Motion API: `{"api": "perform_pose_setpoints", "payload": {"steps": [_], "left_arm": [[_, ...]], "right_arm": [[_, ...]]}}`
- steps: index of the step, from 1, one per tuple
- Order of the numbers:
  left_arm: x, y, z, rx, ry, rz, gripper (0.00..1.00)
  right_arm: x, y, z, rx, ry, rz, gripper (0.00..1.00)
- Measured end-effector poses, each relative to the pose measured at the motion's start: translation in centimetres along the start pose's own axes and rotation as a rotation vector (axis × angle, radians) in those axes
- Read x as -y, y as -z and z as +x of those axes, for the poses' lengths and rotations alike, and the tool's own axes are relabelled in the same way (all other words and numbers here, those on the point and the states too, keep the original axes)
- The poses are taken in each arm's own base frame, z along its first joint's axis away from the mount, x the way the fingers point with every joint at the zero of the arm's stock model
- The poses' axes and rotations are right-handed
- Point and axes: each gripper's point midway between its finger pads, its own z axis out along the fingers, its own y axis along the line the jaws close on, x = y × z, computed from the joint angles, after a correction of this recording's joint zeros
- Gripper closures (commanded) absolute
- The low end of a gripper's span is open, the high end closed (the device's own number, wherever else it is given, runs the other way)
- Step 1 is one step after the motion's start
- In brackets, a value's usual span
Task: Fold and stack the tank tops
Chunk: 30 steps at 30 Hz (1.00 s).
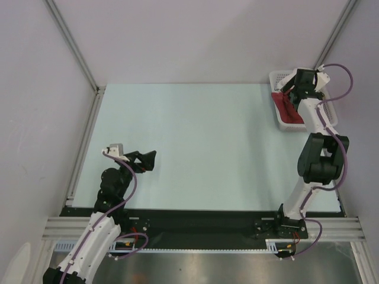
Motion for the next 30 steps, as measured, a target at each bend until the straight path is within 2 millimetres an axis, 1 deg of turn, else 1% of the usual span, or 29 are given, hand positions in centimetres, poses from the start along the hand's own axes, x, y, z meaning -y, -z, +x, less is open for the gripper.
{"api": "perform_pose_setpoints", "payload": {"steps": [2,3,5,6,7,8,9,10,12,13,15,16,17,18,19,22,25,27,29,30], "left_arm": [[-0.2,-0.1,0.4,-0.014,0.003,-0.008,0.0],[-0.2,-0.1,0.5,-0.018,0.004,-0.01,0.0],[-0.3,-0.1,0.5,-0.021,0.004,-0.011,0.0],[-0.3,-0.1,0.5,-0.02,0.005,-0.012,0.0],[-0.3,-0.1,0.5,-0.02,0.009,-0.012,0.0],[-0.3,-0.1,0.5,-0.02,0.011,-0.014,0.0],[-0.3,-0.1,0.5,-0.018,0.011,-0.017,0.0],[-0.4,-0.1,0.5,-0.017,0.011,-0.019,0.0],[-0.4,-0.1,0.4,-0.015,0.011,-0.022,0.0],[-0.4,-0.1,0.4,-0.015,0.011,-0.023,0.0],[-0.5,-0.1,0.5,-0.018,0.011,-0.024,0.0],[-0.5,-0.1,0.5,-0.02,0.011,-0.025,0.0],[-0.5,-0.2,0.6,-0.021,0.011,-0.026,0.0],[-0.5,-0.2,0.6,-0.023,0.011,-0.026,0.0],[-0.6,-0.2,0.7,-0.024,0.011,-0.027,0.0],[-0.6,-0.2,0.7,-0.025,0.011,-0.028,0.0],[-0.6,-0.2,0.7,-0.026,0.011,-0.028,0.0],[-0.6,-0.2,0.7,-0.025,0.011,-0.028,0.0],[-0.6,-0.1,0.6,-0.023,0.011,-0.029,0.0],[-0.6,-0.1,0.6,-0.021,0.011,-0.029,0.0]], "right_arm": [[0.6,-2.3,0.9,-0.022,-0.01,0.046,0.05],[0.8,-3.1,1.2,-0.032,-0.014,0.062,0.03],[1.7,-5.6,2.1,-0.064,-0.042,0.106,0.03],[1.9,-6.6,2.3,-0.074,-0.063,0.117,0.05],[2.3,-7.7,2.6,-0.084,-0.087,0.132,0.09],[2.9,-8.7,2.8,-0.091,-0.111,0.146,0.21],[3.4,-9.4,3.1,-0.1,-0.124,0.157,0.75],[4.0,-10.0,3.7,-0.114,-0.141,0.17,0.99],[5.1,-10.7,4.5,-0.137,-0.191,0.202,1.0],[5.4,-10.8,4.7,-0.144,-0.202,0.215,1.0],[5.2,-10.3,4.3,-0.122,-0.201,0.221,1.0],[4.7,-9.6,4.0,-0.101,-0.186,0.218,1.0],[3.9,-8.5,3.6,-0.076,-0.16,0.205,1.0],[2.6,-6.9,3.1,-0.05,-0.131,0.175,1.0],[0.7,-5.0,2.5,-0.025,-0.105,0.129,1.0],[-5.7,2.7,-0.2,0.071,-0.056,-0.084,1.0],[-12.5,13.1,-3.2,0.162,-0.026,-0.373,1.0],[-16.4,20.2,-4.5,0.198,-0.007,-0.592,1.0],[-18.9,25.8,-5.1,0.208,0.016,-0.791,1.0],[-19.8,28.3,-5.1,0.205,0.037,-0.883,1.0]]}}
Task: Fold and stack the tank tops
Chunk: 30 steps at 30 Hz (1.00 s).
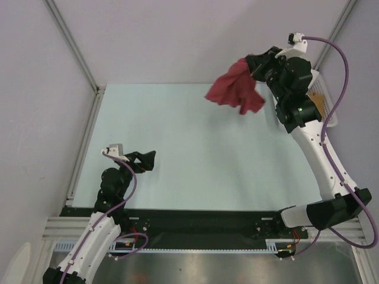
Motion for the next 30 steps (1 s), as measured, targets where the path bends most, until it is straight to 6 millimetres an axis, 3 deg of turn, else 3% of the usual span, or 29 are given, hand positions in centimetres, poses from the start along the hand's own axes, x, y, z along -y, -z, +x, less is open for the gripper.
{"api": "perform_pose_setpoints", "payload": {"steps": [2,4,6,7,8,9,12,15,18,19,24,30], "left_arm": [[0.1,0.1,-0.2,0.006,0.0,0.002,0.0],[0.1,0.2,-0.3,0.013,0.0,0.005,0.0],[0.1,0.2,-0.4,0.015,0.0,0.002,0.0],[0.1,0.2,-0.3,0.014,0.0,0.0,0.0],[0.0,0.3,-0.3,0.013,0.0,-0.004,0.0],[0.0,0.3,-0.3,0.013,0.0,-0.005,0.0],[-0.3,0.4,-0.3,0.014,0.0,-0.019,0.0],[-0.6,0.4,-0.4,0.02,0.0,-0.034,0.0],[-0.8,0.4,-0.4,0.018,0.0,-0.048,0.0],[-0.9,0.3,-0.3,0.013,0.0,-0.053,0.0],[-1.4,0.0,0.6,-0.036,0.002,-0.078,0.0],[-2.3,-0.6,2.5,-0.129,0.008,-0.124,0.0]], "right_arm": [[-3.6,1.2,-0.1,-0.023,0.027,-0.137,1.0],[-5.7,1.8,0.7,-0.053,0.048,-0.216,0.98],[-7.2,2.2,2.4,-0.112,0.06,-0.278,0.77],[-7.4,2.2,3.2,-0.137,0.061,-0.294,0.6],[-7.5,2.1,4.1,-0.167,0.059,-0.306,0.18],[-7.3,1.8,5.3,-0.197,0.062,-0.31,0.11],[-5.3,1.0,9.3,-0.293,0.071,-0.268,0.09],[-1.9,0.7,15.2,-0.429,0.075,-0.184,0.14],[2.7,2.6,21.9,-0.579,0.074,-0.078,0.26],[5.0,3.9,24.8,-0.644,0.072,-0.018,0.35],[10.2,8.0,30.5,-0.786,0.085,0.123,0.52],[11.2,9.6,32.9,-0.828,0.077,0.154,0.37]]}}
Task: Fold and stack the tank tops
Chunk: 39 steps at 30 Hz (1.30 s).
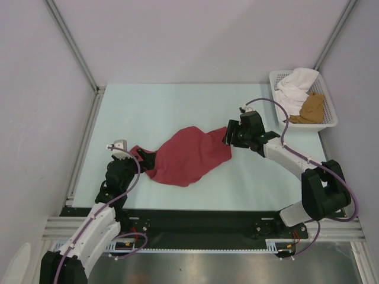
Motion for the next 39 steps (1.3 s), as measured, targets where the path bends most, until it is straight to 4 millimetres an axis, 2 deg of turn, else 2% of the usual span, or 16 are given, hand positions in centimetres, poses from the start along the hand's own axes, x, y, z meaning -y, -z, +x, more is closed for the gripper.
{"api": "perform_pose_setpoints", "payload": {"steps": [2,6,14,19,22,23,27,31,36,37,39], "left_arm": [[-0.2,-0.3,0.4,-0.028,-0.001,-0.014,0.0],[-0.6,-0.9,1.2,-0.074,-0.002,-0.038,0.0],[-0.7,-2.0,1.9,-0.146,0.007,-0.066,0.0],[-0.3,-2.7,2.1,-0.184,0.011,-0.059,0.0],[0.2,-3.0,2.6,-0.228,0.03,-0.048,0.0],[0.3,-2.9,2.9,-0.246,0.035,-0.043,0.0],[0.4,-2.0,4.0,-0.306,0.056,-0.042,0.0],[0.8,-0.7,4.1,-0.329,0.07,-0.029,0.0],[1.4,0.7,4.4,-0.354,0.107,-0.01,0.0],[1.4,0.9,4.6,-0.359,0.114,-0.009,0.0],[1.5,1.3,4.8,-0.369,0.129,-0.006,0.0]], "right_arm": [[0.4,-0.5,0.3,-0.001,0.002,0.022,0.35],[1.7,-3.1,0.0,-0.015,0.007,0.099,0.33],[3.3,-10.0,-3.9,-0.009,-0.016,0.191,0.32],[4.5,-13.0,-5.7,0.0,-0.032,0.226,0.36],[4.9,-14.6,-6.2,-0.008,-0.038,0.237,0.47],[5.0,-15.0,-6.1,-0.019,-0.039,0.242,0.54],[4.9,-16.1,-6.7,-0.028,-0.041,0.228,0.66],[4.5,-16.8,-6.6,-0.053,-0.059,0.174,1.0],[4.9,-17.2,-7.5,-0.068,-0.093,0.149,1.0],[5.1,-17.2,-7.7,-0.069,-0.098,0.149,0.96],[5.3,-17.1,-8.2,-0.067,-0.111,0.151,0.61]]}}
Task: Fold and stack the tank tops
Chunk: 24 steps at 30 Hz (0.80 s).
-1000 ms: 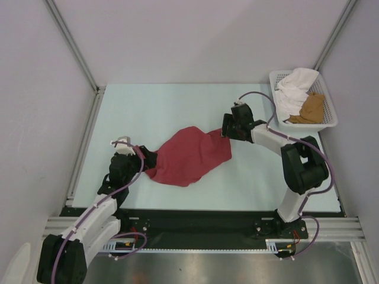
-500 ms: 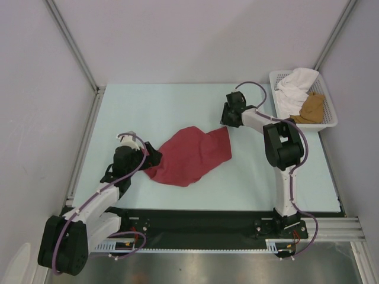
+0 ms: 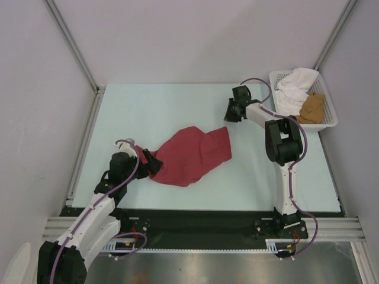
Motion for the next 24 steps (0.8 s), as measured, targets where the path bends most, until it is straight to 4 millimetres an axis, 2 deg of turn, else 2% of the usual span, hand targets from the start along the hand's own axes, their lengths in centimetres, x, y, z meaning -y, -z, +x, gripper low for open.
{"api": "perform_pose_setpoints", "payload": {"steps": [1,4,9,11,14,17,19,22,24], "left_arm": [[0.1,0.1,0.2,-0.005,0.007,0.003,0.0],[0.1,0.3,0.4,-0.013,0.024,0.001,0.0],[-0.1,0.2,1.0,-0.038,0.045,-0.009,0.0],[-0.3,0.1,1.4,-0.054,0.054,-0.019,0.0],[-0.5,0.1,1.8,-0.071,0.06,-0.031,0.0],[-0.5,0.2,2.0,-0.076,0.064,-0.034,0.0],[-0.6,0.2,2.0,-0.078,0.065,-0.036,0.0],[-0.6,0.2,2.0,-0.079,0.066,-0.036,0.0],[-0.6,0.2,2.1,-0.083,0.065,-0.037,0.0]], "right_arm": [[0.1,0.1,-0.2,0.001,-0.006,0.002,0.46],[0.6,0.3,-0.7,0.009,-0.002,0.02,0.44],[1.3,1.7,1.5,-0.016,0.004,0.038,0.44],[1.5,2.3,2.5,-0.033,0.007,0.041,0.48],[1.0,2.6,3.3,-0.046,0.015,0.026,0.58],[0.5,2.5,3.8,-0.055,0.019,0.008,0.88],[0.3,2.5,4.5,-0.072,0.024,0.002,1.0],[0.2,2.5,4.3,-0.077,0.023,0.004,1.0],[0.2,2.2,3.4,-0.073,0.016,0.006,1.0]]}}
